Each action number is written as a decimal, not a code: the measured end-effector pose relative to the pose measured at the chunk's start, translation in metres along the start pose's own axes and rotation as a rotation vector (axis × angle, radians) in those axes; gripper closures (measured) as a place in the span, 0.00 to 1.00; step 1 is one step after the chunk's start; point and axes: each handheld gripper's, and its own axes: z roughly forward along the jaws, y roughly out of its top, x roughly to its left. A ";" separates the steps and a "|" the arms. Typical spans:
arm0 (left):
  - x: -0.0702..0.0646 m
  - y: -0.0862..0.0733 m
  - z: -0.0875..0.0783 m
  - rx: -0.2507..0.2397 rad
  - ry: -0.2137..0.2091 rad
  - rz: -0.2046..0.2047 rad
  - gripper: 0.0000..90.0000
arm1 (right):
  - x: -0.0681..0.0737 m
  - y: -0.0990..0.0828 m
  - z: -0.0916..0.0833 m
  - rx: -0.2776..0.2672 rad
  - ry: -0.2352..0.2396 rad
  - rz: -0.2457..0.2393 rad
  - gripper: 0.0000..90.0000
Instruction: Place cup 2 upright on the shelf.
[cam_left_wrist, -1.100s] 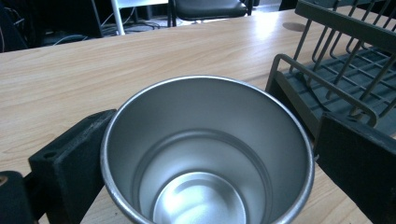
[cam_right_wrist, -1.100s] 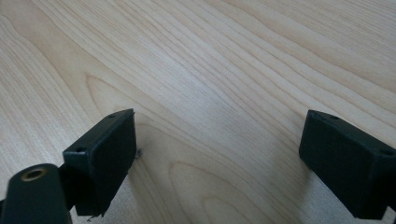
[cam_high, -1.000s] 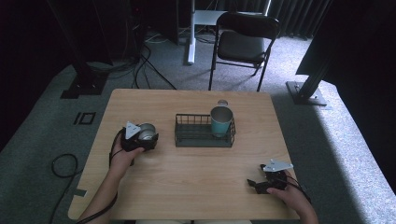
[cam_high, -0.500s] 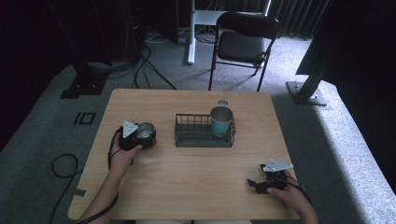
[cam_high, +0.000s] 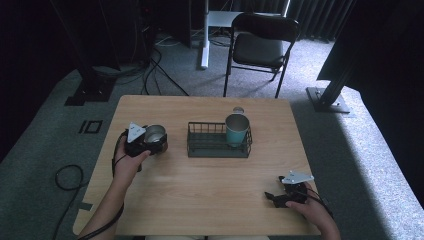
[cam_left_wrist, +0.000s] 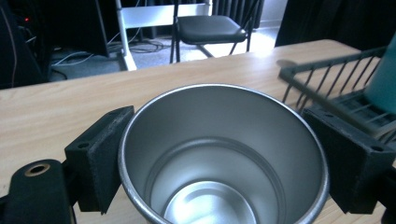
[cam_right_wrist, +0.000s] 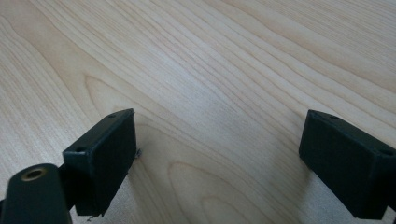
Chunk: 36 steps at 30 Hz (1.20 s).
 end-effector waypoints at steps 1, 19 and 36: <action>-0.001 0.003 -0.001 -0.002 -0.003 0.006 0.16 | 0.000 0.000 0.000 0.000 0.000 0.000 0.12; -0.020 0.054 -0.004 -0.035 -0.063 0.046 0.16 | 0.000 0.000 0.000 0.000 0.000 0.000 0.12; -0.050 0.090 0.008 -0.061 -0.150 0.080 0.16 | 0.000 0.000 0.000 0.000 0.000 0.000 0.12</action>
